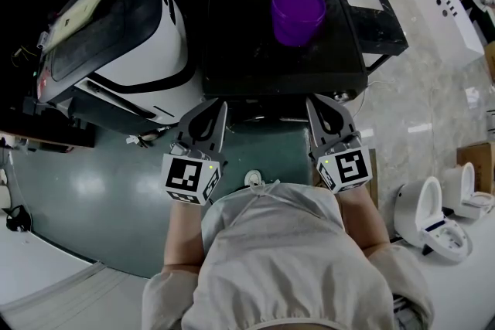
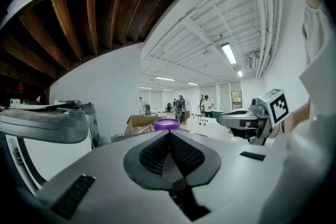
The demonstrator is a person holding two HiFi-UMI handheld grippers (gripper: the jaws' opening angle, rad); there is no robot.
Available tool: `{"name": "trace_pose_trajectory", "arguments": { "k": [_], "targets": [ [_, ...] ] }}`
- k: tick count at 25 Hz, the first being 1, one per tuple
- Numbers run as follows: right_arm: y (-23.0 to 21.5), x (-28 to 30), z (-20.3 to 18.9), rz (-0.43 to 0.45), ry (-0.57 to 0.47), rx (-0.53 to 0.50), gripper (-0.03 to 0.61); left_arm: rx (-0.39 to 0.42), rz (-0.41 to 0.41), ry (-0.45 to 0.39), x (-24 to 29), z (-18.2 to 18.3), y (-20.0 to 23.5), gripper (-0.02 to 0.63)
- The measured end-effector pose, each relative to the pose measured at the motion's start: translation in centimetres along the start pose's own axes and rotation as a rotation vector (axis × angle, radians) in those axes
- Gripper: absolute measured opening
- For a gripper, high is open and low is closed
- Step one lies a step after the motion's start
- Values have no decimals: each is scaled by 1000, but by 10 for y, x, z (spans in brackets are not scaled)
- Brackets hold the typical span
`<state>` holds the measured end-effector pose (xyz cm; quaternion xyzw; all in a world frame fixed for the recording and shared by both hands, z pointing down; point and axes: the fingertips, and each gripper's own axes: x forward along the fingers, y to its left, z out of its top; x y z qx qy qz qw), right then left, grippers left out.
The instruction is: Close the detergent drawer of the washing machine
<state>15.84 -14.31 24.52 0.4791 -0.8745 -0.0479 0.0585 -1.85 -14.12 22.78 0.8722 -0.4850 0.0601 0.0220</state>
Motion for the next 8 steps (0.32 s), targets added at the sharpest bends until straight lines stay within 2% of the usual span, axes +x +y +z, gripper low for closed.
{"name": "trace_pose_trajectory", "arguments": {
  "k": [8],
  "targets": [
    [1,-1,-4,-23,5,11,2,0,4,-6,-6,3,2,18]
  ]
}}
